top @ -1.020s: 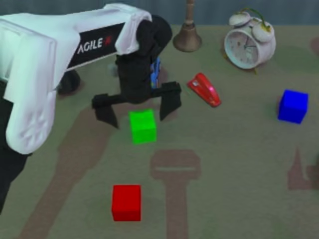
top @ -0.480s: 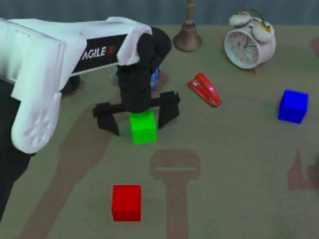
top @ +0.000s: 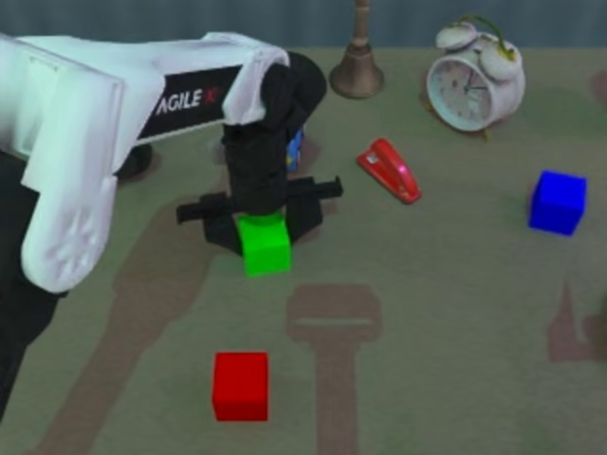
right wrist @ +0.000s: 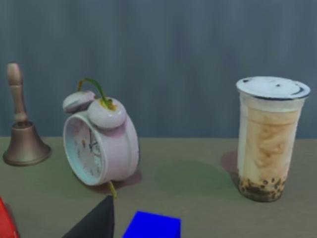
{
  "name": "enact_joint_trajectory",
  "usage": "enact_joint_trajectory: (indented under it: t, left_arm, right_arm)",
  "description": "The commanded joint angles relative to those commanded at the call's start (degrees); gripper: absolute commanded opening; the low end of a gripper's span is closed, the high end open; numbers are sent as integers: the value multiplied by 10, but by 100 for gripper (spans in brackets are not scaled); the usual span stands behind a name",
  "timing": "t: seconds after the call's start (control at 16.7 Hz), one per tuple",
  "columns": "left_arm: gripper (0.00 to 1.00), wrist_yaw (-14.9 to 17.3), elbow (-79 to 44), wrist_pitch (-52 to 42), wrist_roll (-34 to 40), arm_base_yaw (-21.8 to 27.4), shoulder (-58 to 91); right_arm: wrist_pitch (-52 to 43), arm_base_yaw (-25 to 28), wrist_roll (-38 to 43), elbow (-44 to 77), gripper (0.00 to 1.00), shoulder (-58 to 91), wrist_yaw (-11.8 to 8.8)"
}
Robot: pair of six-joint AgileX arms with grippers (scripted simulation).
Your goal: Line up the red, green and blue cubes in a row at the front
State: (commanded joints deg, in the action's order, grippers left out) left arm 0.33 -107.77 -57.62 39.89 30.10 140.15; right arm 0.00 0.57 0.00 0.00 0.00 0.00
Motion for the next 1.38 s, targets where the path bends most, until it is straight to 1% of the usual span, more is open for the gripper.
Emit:
enact_joint_trajectory:
  t: [0.18, 0.24, 0.78, 0.9, 1.2, 1.38]
  left_arm:
    - [2, 0, 0, 0, 0, 0, 0]
    - [0, 0, 0, 0, 0, 0, 0]
    - [0, 0, -2, -2, -1, -1, -2]
    - [0, -1, -19, -24, -1, -2, -7]
    - [0, -1, -83, -120, 0, -10, -34]
    - [0, -1, -93, -132, 0, -12, -41]
  right_arm:
    - [0, 0, 0, 0, 100, 0, 0]
    - [0, 0, 0, 0, 100, 0, 0]
    - [0, 0, 0, 0, 100, 0, 0]
    - [0, 0, 0, 0, 100, 0, 0]
    - [0, 0, 0, 0, 100, 0, 0]
    - [0, 0, 0, 0, 100, 0, 0]
